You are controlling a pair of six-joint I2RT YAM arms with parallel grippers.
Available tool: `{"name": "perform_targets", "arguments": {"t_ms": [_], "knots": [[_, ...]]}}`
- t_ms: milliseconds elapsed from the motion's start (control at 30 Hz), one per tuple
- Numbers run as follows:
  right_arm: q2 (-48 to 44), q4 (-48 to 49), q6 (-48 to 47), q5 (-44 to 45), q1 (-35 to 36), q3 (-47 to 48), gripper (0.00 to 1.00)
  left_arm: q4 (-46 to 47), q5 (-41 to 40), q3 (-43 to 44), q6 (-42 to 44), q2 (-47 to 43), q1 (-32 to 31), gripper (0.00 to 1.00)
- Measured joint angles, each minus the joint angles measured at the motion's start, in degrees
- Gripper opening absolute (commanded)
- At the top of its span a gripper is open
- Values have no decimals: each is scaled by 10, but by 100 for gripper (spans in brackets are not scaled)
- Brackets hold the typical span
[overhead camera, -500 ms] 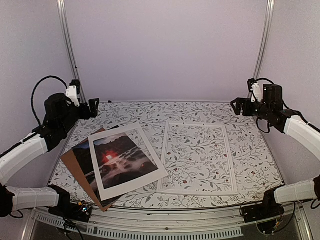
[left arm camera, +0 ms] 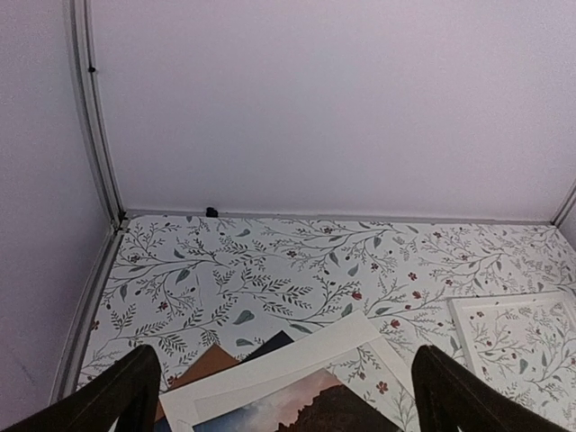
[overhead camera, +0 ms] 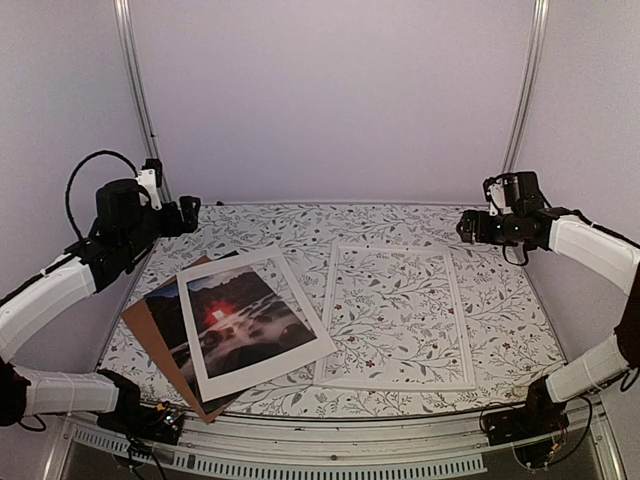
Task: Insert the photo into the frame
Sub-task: Move the frame body to the center of the board.
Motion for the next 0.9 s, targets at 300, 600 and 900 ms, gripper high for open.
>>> {"name": "perform_targets", "arguments": {"t_ms": [300, 600, 900], "knots": [[180, -56, 23, -60, 0, 14, 81, -100, 13, 24, -58, 40, -2, 100], [250, -61, 20, -104, -1, 14, 56, -129, 31, 19, -99, 43, -3, 100], [299, -47, 14, -88, -14, 56, 35, -147, 36, 2, -127, 49, -3, 100]]}}
